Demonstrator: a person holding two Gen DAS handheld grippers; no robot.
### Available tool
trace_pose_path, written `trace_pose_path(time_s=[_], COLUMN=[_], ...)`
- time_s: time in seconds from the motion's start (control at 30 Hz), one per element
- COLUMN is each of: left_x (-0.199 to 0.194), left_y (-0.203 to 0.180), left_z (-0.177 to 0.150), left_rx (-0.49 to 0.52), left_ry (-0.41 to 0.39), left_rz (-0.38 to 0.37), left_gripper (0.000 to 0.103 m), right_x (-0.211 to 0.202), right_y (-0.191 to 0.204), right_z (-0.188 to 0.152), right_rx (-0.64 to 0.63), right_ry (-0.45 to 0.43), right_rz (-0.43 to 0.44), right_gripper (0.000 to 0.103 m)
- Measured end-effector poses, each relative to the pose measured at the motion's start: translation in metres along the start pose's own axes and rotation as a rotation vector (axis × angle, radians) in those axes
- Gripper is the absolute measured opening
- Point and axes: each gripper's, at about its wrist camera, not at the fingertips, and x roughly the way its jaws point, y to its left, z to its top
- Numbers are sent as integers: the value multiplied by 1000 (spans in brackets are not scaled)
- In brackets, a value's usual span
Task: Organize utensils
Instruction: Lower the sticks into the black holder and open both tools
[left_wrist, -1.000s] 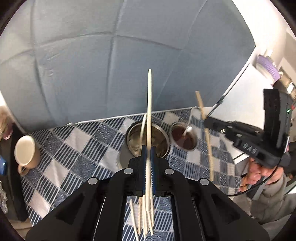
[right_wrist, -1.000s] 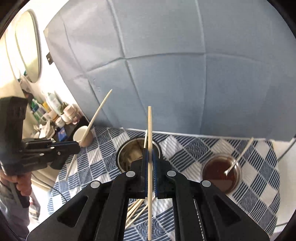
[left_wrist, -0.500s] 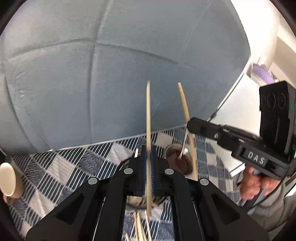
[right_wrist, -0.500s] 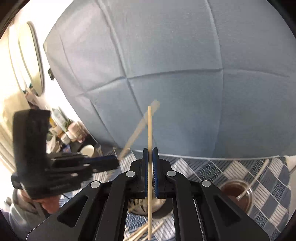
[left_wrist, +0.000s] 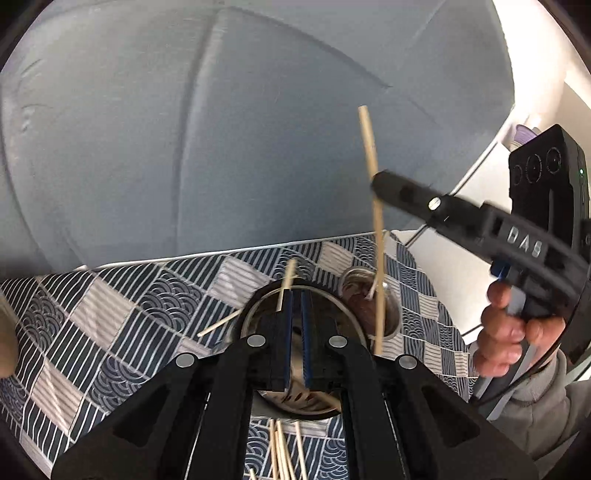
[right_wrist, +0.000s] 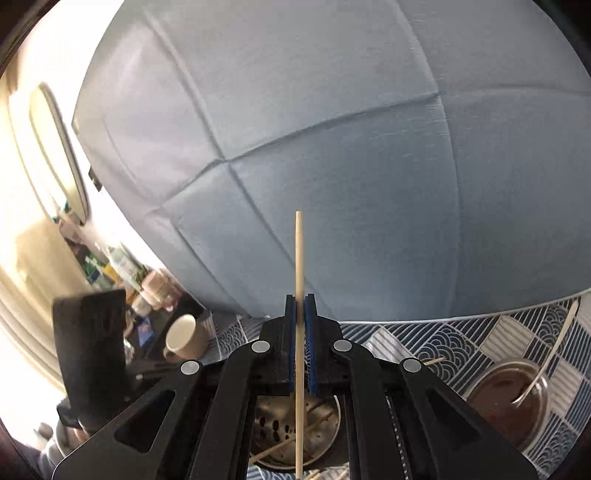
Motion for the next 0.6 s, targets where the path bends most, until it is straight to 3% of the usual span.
trace_pose_path(time_s=[0.27,0.5,0.6], left_x=[-11,-16,-18], left_y=[12,20,23], left_z=[-7,-13,-15], left_rx=[-28,-25,-35], left_ry=[-11,14,24], left_rz=[34,87,106], left_gripper=[5,5,15], right_x=[-7,15,15], right_y=[16,10,6], right_z=[6,-23,-32], right_rx=[-63,-90,-90], right_ry=[-121,-37,-8], right_rz=[-7,-93,-109], right_gripper=[5,7,8])
